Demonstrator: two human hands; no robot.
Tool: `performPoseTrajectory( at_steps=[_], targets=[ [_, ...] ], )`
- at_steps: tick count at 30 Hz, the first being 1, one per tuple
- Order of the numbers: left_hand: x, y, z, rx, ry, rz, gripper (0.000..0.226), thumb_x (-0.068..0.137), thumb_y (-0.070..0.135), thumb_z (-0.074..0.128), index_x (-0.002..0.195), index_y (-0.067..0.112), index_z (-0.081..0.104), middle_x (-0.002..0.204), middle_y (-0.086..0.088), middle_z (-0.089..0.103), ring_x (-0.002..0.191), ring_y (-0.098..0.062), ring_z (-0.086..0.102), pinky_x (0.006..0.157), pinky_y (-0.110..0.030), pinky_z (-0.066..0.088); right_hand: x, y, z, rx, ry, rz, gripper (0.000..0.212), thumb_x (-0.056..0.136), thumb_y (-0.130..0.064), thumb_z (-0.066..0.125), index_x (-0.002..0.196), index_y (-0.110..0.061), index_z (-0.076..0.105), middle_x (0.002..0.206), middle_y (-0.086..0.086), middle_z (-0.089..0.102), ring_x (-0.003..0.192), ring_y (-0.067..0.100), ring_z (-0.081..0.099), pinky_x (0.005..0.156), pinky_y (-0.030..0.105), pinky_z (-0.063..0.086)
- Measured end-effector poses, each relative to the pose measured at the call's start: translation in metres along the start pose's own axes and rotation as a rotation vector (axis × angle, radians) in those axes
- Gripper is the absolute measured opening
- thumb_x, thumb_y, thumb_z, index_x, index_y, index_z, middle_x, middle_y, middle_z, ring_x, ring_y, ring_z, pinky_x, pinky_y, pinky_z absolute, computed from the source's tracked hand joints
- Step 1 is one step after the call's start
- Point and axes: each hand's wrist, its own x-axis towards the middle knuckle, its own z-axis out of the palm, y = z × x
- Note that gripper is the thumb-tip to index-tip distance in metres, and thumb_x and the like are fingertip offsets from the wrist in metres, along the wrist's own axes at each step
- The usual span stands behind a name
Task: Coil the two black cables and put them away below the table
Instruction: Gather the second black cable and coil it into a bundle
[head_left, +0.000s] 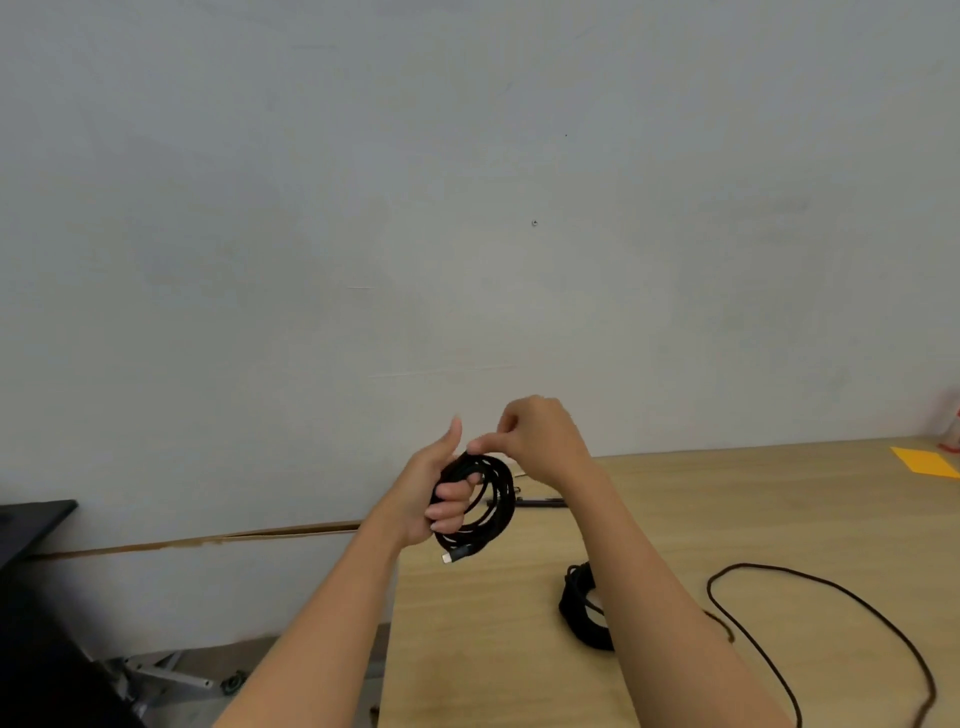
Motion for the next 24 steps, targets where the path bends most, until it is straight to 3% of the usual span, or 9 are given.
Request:
performPoseTrajectory(
  at_steps=[4,7,9,12,15,18,20,22,24],
  targets=[
    [-0.003,0.005,-0.002,-0.166,-0.106,0.034,0.032,0.079,0.033,0.050,0.059,0.008,0.049,0.034,0.009,0.027,0.020,-0.003,0.022,0.028,-0.011,0.014,-0.006,0.013,0.012,0.405,-0.070,0.133,0.040,0.087,-0.035,0.065,0.066,-0.001,0.060,0.054,0.002,0.048,0.049,0.009,0.042,0.052,0.018,0.038],
    [0.001,0.004,-0.002,-0.284,-0.077,0.084,0.028,0.080,0.026,0.050,0.058,0.009,0.047,0.032,0.009,0.026,0.019,-0.003,0.022,0.027,-0.010,0.013,-0.010,0.015,0.020,0.759,-0.214,0.245,0.044,0.097,-0.029,0.048,0.082,0.010,0.061,0.070,0.015,0.054,0.065,0.021,0.048,0.067,0.031,0.042],
    [0.003,0.006,0.000,-0.321,-0.043,0.100,0.030,0.083,0.027,0.048,0.060,0.009,0.045,0.031,0.008,0.026,0.018,-0.003,0.021,0.026,-0.011,0.012,-0.010,0.013,0.022,1.034,-0.288,0.338,0.051,0.098,-0.040,0.043,0.089,0.003,0.068,0.084,0.018,0.064,0.076,0.028,0.058,0.078,0.040,0.046],
    [0.005,0.009,0.009,-0.260,0.086,0.098,0.038,0.095,0.027,0.043,0.062,0.009,0.043,0.031,0.007,0.029,0.020,-0.004,0.021,0.027,-0.012,0.013,-0.007,0.004,0.023,1.045,-0.338,0.386,0.058,0.085,-0.063,0.048,0.076,-0.009,0.065,0.069,0.005,0.062,0.066,0.022,0.060,0.074,0.035,0.048],
    [0.009,0.011,0.021,-0.223,0.304,0.135,0.038,0.095,0.020,0.047,0.060,0.007,0.045,0.032,0.005,0.029,0.022,-0.006,0.021,0.028,-0.013,0.015,-0.006,-0.006,0.034,0.841,-0.127,0.410,0.050,0.079,-0.060,0.061,0.067,-0.012,0.060,0.058,-0.003,0.055,0.052,0.017,0.053,0.062,0.030,0.046],
    [0.015,0.010,0.030,-0.150,0.477,0.201,0.028,0.089,0.010,0.048,0.062,0.003,0.051,0.035,0.001,0.035,0.027,-0.009,0.024,0.032,-0.014,0.020,-0.005,-0.009,0.046,0.750,0.075,0.376,0.049,0.080,-0.055,0.065,0.063,-0.009,0.063,0.058,0.000,0.061,0.050,0.020,0.058,0.060,0.034,0.054],
    [0.018,0.007,0.032,-0.190,0.512,0.250,0.027,0.092,0.021,0.051,0.074,0.002,0.058,0.043,-0.002,0.044,0.034,-0.011,0.033,0.036,-0.019,0.028,-0.002,-0.009,0.046,0.686,0.149,0.349,0.052,0.081,-0.053,0.064,0.065,-0.003,0.063,0.055,0.003,0.056,0.048,0.018,0.053,0.056,0.033,0.051],
    [0.019,0.001,0.027,-0.373,0.474,0.258,0.043,0.096,0.045,0.042,0.098,0.005,0.056,0.068,-0.010,0.056,0.054,-0.018,0.050,0.048,-0.027,0.039,0.005,-0.011,0.040,0.692,0.259,0.363,0.052,0.082,-0.051,0.065,0.059,-0.005,0.055,0.051,0.002,0.047,0.048,0.018,0.046,0.054,0.034,0.046],
    [0.022,-0.018,0.016,-0.384,0.326,0.223,0.061,0.093,0.061,0.029,0.113,0.007,0.051,0.105,-0.015,0.058,0.086,-0.024,0.054,0.063,-0.032,0.039,0.012,-0.013,0.029,0.863,0.380,0.430,0.053,0.080,-0.052,0.067,0.057,-0.008,0.050,0.050,0.004,0.045,0.051,0.023,0.047,0.060,0.041,0.050]
  ],
)
